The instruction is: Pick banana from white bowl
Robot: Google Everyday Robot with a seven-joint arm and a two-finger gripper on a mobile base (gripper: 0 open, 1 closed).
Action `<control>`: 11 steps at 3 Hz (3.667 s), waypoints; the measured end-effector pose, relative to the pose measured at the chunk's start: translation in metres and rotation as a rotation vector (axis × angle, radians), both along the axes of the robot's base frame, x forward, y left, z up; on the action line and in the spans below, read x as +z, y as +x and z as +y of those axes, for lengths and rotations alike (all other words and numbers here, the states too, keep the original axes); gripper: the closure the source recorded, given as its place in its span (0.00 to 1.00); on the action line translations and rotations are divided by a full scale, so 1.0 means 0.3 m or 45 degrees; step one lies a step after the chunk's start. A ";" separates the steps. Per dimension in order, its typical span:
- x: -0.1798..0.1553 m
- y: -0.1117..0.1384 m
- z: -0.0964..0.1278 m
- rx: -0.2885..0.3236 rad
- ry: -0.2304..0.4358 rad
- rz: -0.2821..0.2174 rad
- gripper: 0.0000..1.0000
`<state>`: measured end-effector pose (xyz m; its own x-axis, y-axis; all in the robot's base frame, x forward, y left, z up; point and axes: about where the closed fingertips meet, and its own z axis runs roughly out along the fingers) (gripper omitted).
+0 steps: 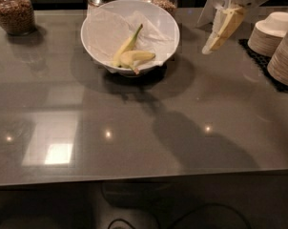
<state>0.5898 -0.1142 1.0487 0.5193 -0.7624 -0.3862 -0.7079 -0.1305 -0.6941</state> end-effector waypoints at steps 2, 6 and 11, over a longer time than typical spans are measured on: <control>-0.008 0.065 0.039 0.088 -0.050 -0.088 0.00; -0.212 0.257 0.327 0.528 -0.244 -0.277 0.47; -0.547 0.337 0.452 0.708 -0.298 -0.051 0.47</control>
Offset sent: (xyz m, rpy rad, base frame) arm 0.0580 0.0295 -0.0052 -0.1176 -0.2101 0.1971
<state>0.6909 0.0213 0.8847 0.8752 -0.4346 -0.2126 -0.4633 -0.6262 -0.6270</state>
